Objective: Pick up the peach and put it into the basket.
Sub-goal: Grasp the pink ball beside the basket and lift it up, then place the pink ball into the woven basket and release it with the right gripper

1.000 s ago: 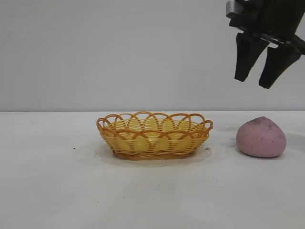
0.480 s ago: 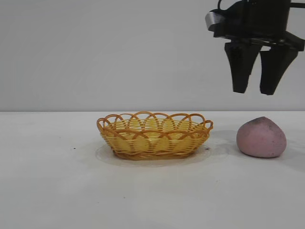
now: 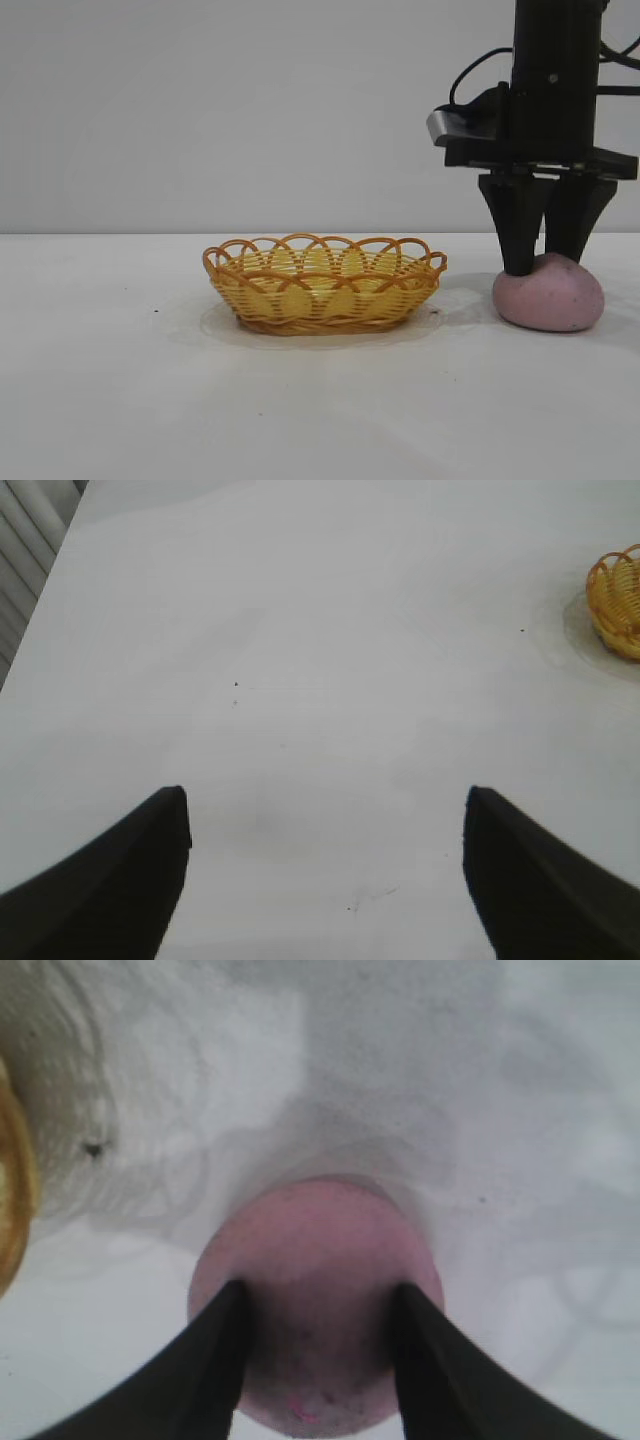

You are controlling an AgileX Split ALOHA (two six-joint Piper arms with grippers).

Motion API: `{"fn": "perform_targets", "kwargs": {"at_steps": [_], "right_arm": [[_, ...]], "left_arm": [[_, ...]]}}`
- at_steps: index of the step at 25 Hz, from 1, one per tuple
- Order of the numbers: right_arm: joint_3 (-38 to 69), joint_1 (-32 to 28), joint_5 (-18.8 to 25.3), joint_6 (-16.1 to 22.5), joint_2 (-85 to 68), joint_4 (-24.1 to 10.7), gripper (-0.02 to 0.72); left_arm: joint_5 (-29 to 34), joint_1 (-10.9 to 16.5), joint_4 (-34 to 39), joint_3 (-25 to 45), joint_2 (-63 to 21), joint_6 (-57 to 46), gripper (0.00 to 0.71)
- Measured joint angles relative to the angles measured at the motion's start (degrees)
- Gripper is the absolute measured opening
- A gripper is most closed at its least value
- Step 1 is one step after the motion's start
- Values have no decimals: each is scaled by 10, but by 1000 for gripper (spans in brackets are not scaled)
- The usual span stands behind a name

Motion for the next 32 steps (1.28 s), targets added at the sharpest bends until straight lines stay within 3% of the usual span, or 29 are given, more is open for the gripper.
{"fn": "perform_targets", "kwargs": {"at_steps": [3, 5, 6, 7, 16, 21, 32], "right_arm": [[-3, 0, 3, -7, 3, -1, 104], [-3, 0, 7, -11, 1, -3, 47], [-3, 0, 9, -11, -2, -5, 61], [-3, 0, 14, -11, -7, -7, 0], [-47, 15, 33, -12, -95, -12, 0], [-94, 69, 38, -13, -109, 14, 0], [-106, 158, -29, -13, -35, 29, 0]], "left_arm": [[0, 0, 0, 0, 0, 0, 527], [0, 0, 0, 0, 0, 0, 527], [0, 0, 0, 0, 0, 0, 527], [0, 0, 0, 0, 0, 0, 527], [0, 0, 0, 0, 0, 0, 527], [0, 0, 0, 0, 0, 0, 527], [0, 0, 0, 0, 0, 0, 527]]}}
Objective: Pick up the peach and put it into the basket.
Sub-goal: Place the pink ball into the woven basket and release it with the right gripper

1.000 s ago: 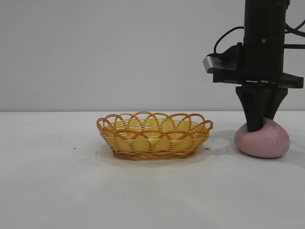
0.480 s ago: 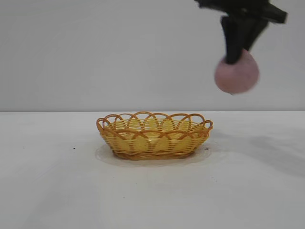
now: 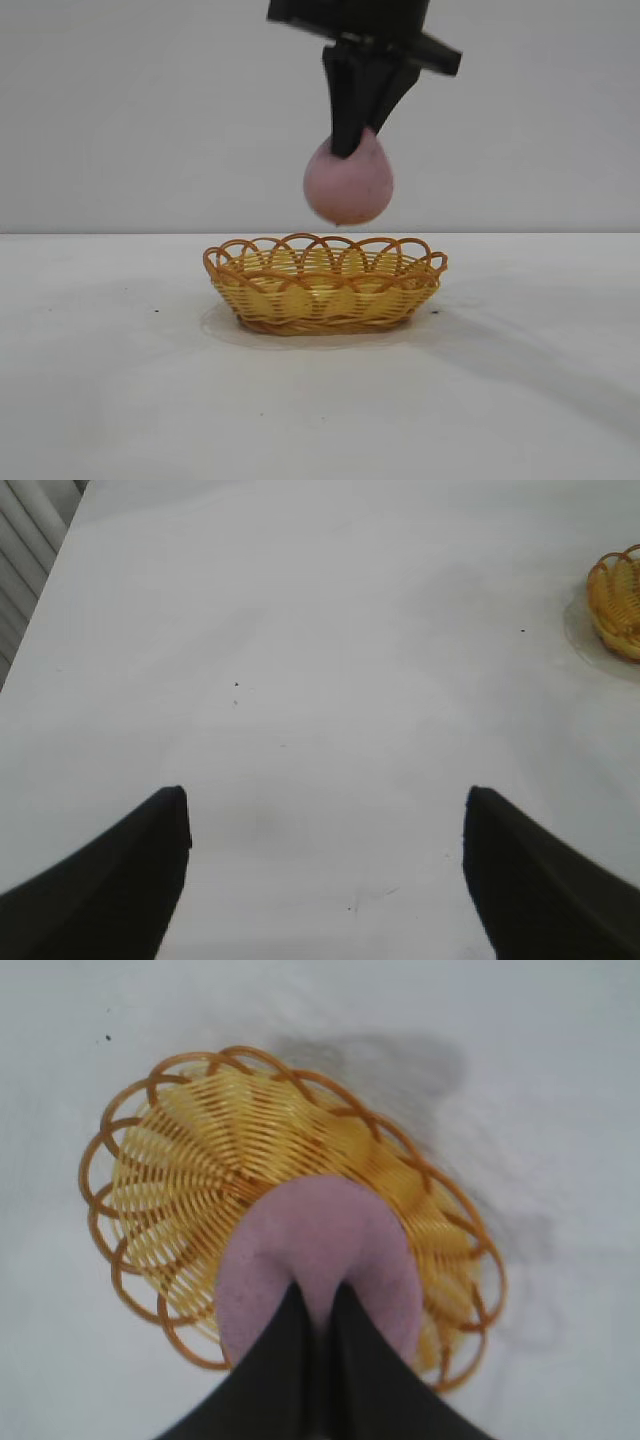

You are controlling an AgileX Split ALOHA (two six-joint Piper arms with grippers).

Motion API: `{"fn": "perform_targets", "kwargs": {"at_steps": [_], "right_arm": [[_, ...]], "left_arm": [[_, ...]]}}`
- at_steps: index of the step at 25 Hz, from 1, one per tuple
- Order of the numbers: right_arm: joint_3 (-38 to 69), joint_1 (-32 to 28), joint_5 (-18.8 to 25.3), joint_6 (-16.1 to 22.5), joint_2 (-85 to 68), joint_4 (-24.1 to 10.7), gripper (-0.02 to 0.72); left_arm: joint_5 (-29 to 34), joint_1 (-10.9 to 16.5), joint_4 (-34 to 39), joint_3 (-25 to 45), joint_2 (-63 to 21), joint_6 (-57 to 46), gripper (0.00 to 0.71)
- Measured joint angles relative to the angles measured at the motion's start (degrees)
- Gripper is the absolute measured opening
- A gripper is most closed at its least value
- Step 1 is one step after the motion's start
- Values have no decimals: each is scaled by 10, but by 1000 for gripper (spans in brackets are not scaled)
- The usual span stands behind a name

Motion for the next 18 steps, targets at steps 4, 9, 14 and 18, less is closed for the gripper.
{"fn": "perform_targets", "kwargs": {"at_steps": [4, 9, 14, 18], "right_arm": [[0, 0, -3, 0, 30, 0, 0], [0, 0, -6, 0, 51, 9, 141], [0, 0, -8, 0, 51, 14, 350], [0, 0, -4, 0, 51, 18, 435]], "left_arm": [[0, 0, 0, 0, 0, 0, 527], [0, 0, 0, 0, 0, 0, 527], [0, 0, 0, 0, 0, 0, 527], [0, 0, 0, 0, 0, 0, 527]]}}
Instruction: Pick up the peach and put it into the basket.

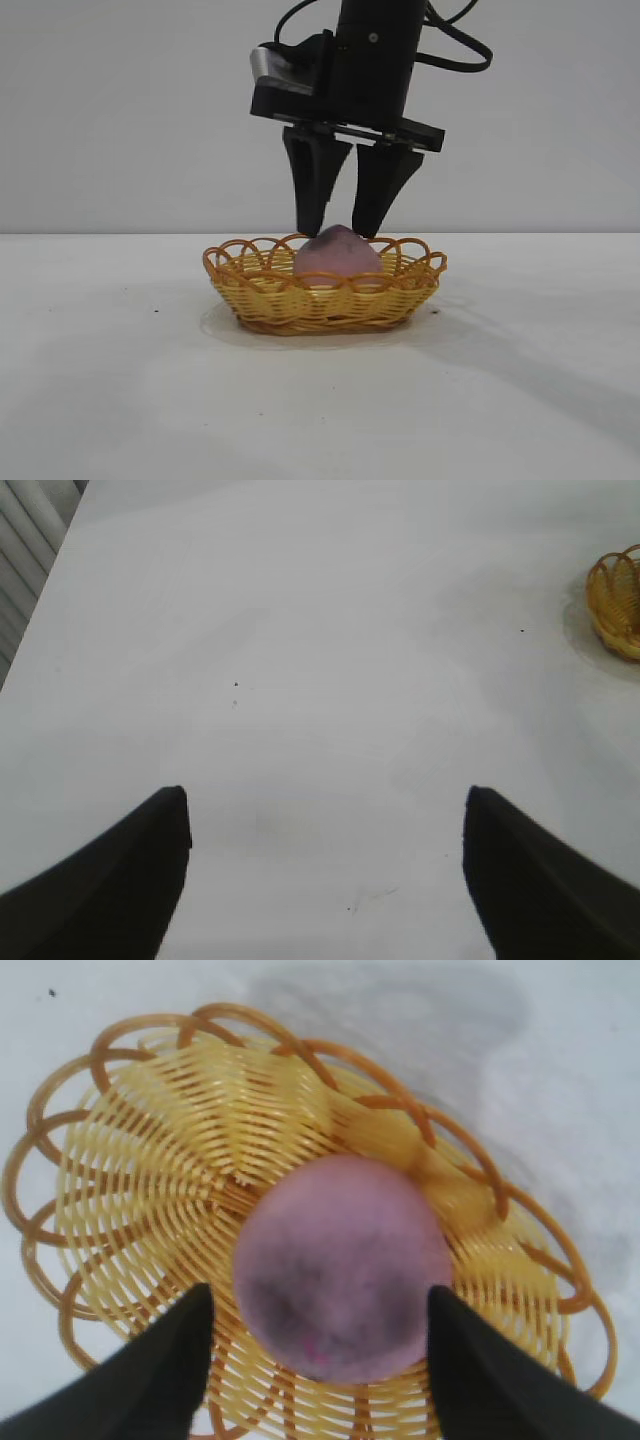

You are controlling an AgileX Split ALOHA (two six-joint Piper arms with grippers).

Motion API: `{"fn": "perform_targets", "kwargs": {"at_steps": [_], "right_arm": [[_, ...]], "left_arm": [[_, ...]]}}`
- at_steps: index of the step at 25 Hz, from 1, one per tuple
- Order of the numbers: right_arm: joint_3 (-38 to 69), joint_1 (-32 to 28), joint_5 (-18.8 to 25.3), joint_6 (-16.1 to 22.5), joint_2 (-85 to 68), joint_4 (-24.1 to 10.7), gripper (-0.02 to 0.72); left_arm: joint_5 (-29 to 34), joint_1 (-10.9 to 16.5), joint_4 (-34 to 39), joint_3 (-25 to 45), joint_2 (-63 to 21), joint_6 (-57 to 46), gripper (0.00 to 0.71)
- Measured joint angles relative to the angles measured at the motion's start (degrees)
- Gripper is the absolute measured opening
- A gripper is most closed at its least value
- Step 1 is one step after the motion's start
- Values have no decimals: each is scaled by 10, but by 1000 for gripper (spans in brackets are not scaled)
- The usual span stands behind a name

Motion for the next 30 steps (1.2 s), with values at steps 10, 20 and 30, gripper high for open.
{"fn": "perform_targets", "kwargs": {"at_steps": [10, 20, 30], "right_arm": [[-16, -76, 13, 24, -39, -24, 456], [-16, -226, 3, 35, -39, -31, 456], [-16, -280, 62, 32, -41, -61, 456]], "left_arm": [[0, 0, 0, 0, 0, 0, 527], [0, 0, 0, 0, 0, -1, 527], [0, 0, 0, 0, 0, -1, 527]]}}
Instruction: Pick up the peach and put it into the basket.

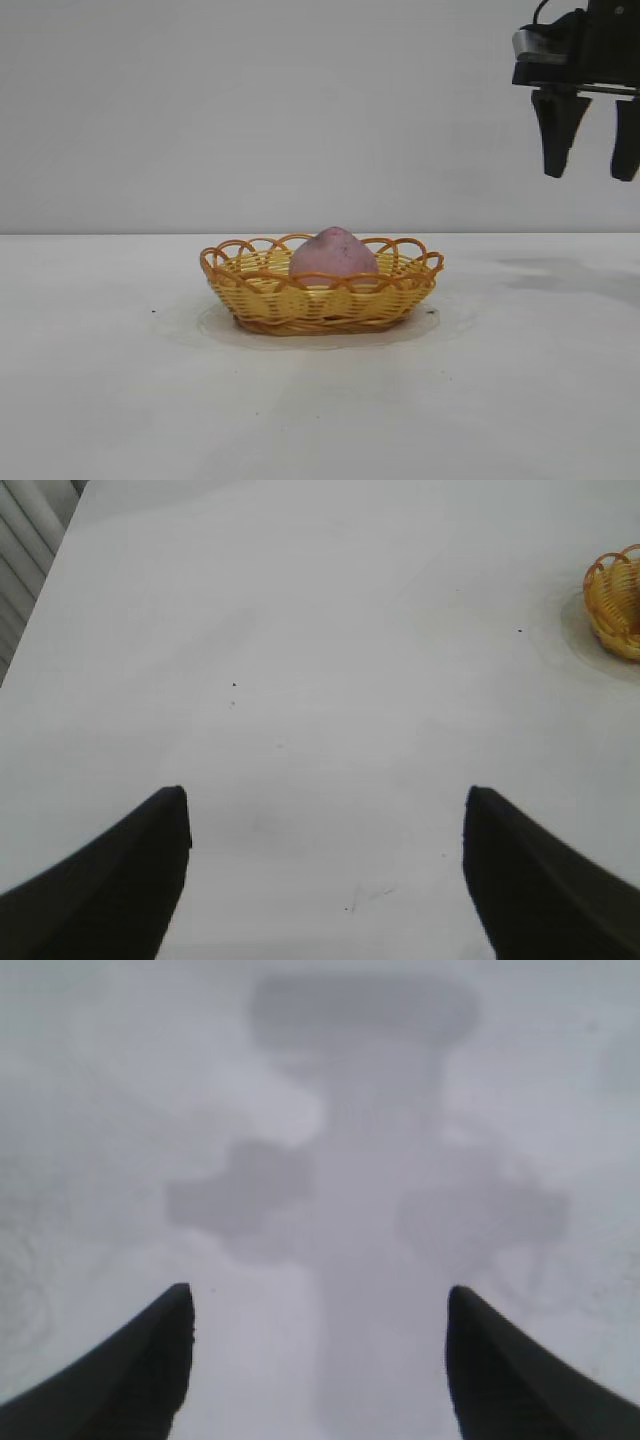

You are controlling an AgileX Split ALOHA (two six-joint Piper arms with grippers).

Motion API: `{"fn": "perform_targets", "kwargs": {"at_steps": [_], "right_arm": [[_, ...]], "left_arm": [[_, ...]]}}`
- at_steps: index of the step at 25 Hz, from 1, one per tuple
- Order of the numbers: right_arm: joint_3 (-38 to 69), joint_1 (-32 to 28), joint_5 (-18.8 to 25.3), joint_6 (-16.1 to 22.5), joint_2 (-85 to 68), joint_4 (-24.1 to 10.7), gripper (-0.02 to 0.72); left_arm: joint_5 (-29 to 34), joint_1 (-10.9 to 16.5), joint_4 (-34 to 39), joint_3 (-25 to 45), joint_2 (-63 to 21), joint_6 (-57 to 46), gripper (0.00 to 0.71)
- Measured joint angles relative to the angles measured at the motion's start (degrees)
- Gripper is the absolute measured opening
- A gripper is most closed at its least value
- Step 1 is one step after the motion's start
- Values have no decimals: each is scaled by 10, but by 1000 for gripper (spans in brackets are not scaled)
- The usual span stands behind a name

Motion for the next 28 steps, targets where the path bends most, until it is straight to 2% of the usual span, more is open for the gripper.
{"fn": "perform_targets", "kwargs": {"at_steps": [6, 10, 21, 28], "right_arm": [[6, 0, 10, 0, -45, -8, 456], [49, 0, 11, 1, -114, -8, 456], [280, 0, 12, 2, -373, -2, 456], [438, 0, -25, 3, -549, 4, 456]], "left_arm": [[0, 0, 0, 0, 0, 0, 527], [0, 0, 0, 0, 0, 0, 527], [0, 0, 0, 0, 0, 0, 527], [0, 0, 0, 0, 0, 0, 527]]}}
